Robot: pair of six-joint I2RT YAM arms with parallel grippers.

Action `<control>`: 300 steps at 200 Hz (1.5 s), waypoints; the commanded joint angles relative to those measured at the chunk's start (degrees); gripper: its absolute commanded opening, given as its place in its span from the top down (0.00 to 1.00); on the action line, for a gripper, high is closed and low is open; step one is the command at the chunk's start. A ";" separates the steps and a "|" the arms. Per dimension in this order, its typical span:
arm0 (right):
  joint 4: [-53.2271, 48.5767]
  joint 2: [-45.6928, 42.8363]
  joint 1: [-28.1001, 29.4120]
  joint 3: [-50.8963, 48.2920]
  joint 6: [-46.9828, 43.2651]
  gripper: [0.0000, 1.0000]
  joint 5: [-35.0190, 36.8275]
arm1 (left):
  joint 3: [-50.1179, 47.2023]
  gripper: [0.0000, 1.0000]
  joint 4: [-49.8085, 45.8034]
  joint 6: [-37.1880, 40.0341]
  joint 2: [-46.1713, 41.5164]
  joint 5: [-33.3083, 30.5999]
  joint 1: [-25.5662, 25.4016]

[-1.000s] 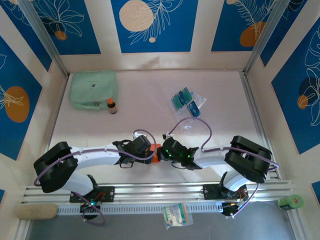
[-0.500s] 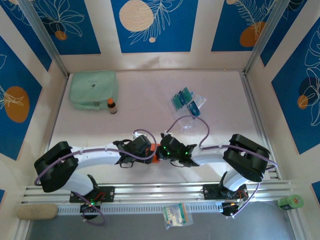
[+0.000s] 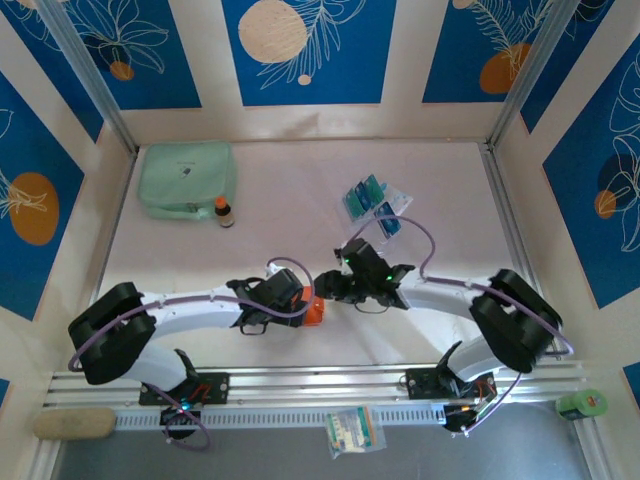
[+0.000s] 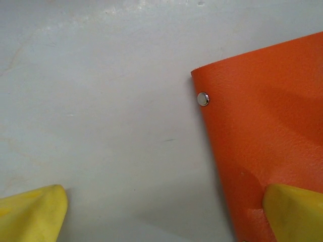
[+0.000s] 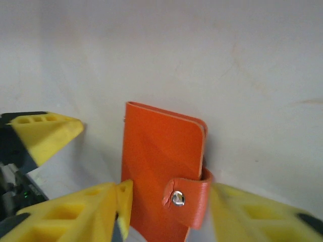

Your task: Put the credit cards into the card holder

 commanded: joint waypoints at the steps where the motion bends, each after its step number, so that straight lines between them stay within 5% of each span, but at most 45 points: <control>1: -7.10 -7.06 -3.33 1.79 -2.10 0.38 -2.89 | 2.96 0.00 -2.20 1.07 -2.88 -2.51 0.95; 39: -17.65 -20.81 -13.89 2.46 -5.42 0.10 0.03 | 7.48 0.00 -3.62 5.85 -9.09 -6.44 6.36; 63: -23.88 -28.15 -22.70 4.28 -7.92 0.00 5.41 | 9.64 0.00 -3.31 10.77 -13.22 -7.00 13.20; 103: -24.61 -30.22 -37.60 6.38 -9.58 0.01 16.88 | 9.89 0.00 4.51 16.45 -16.58 -6.30 28.23; 150: -14.73 -17.43 -49.99 5.78 -12.97 0.01 22.46 | 3.29 0.01 22.94 23.70 -12.42 -6.41 41.36; 195: -0.49 -6.01 -49.72 1.75 -22.63 0.01 23.93 | -1.26 0.01 33.34 31.06 -7.69 -4.05 47.58; 255: 18.57 -1.29 -43.79 -5.04 -31.92 0.01 23.86 | -5.49 0.01 41.75 35.86 -2.27 -0.78 49.37; 300: 20.26 3.82 -39.62 -1.94 -38.36 0.01 24.26 | -10.06 0.01 53.39 40.58 1.30 -1.94 49.61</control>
